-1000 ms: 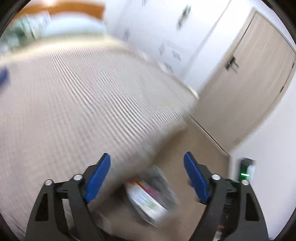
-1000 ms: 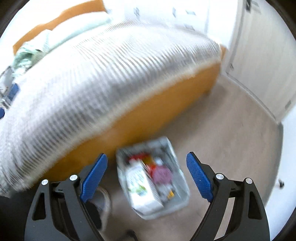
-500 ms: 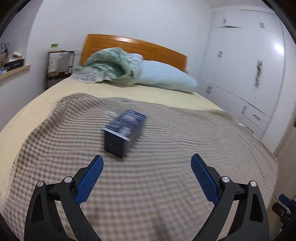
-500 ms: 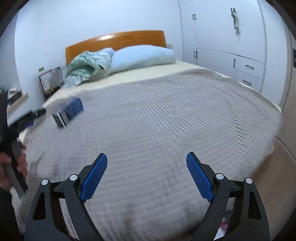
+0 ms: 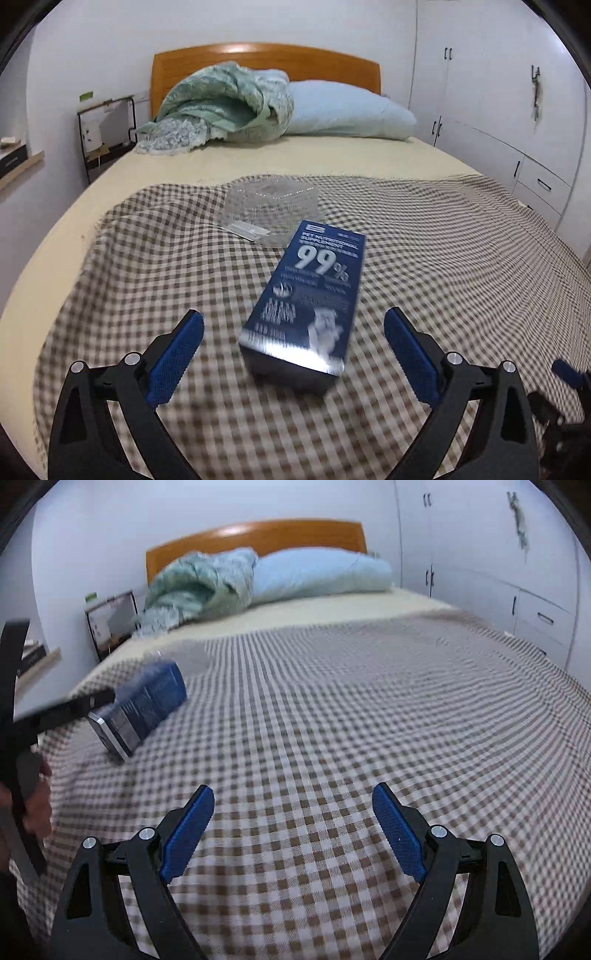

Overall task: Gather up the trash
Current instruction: 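Grasp the dark blue box with left while right grasps the clear container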

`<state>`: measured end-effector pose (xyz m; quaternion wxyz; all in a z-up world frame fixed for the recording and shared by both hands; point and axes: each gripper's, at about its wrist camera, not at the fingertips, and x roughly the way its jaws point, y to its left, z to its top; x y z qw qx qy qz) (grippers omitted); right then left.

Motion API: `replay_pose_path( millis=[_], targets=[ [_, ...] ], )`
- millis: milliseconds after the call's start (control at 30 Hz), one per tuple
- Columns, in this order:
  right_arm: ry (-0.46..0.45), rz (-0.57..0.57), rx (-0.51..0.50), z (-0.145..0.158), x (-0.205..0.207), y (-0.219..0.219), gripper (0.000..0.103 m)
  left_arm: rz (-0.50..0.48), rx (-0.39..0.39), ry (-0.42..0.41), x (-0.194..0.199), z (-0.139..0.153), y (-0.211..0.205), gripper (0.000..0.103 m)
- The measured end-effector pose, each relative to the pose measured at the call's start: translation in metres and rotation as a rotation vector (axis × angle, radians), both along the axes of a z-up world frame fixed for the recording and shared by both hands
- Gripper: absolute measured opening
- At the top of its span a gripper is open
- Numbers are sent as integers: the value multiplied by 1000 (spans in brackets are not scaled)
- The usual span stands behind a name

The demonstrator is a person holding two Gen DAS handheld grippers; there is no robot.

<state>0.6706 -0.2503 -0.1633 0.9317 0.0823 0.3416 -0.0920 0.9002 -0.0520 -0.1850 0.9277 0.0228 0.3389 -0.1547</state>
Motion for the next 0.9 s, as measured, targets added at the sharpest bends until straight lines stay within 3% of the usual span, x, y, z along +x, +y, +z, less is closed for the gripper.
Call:
replay_pose_path(
  millis=[100,200,233,400,500,600,700,767,833,900],
  targets=[
    [22,-1,6,-6,-2,-8,84,-9,-88,95,13,-13,2,94],
    [39,-6,70,-10,-5,-16,84,-28,-107,160,15,-24,-2,76],
    [42,-3,86,-10,-5,-16,84,-28,-104,159,15,-25,-3,66],
    [58,22,69,-11,-11,-12,84,-22,-92,110,-1,-5,-14,64],
    [57,18,83,-9,-13,-15,84,16,-139,85,-23,22,-3,62],
    [58,17,103,-8,-17,-19,84,94,-162,46,-58,41,14,62],
    [51,21,110,-5,-21,-24,84,182,-174,45,-94,34,37,62],
    [51,23,120,-3,-25,-28,84,340,-217,73,-115,20,62,62],
    [49,20,149,-3,-29,-33,84,472,-301,129,-124,6,86,62],
    [49,20,181,-2,-32,-37,84,527,-414,154,-132,3,103,62]
  ],
)
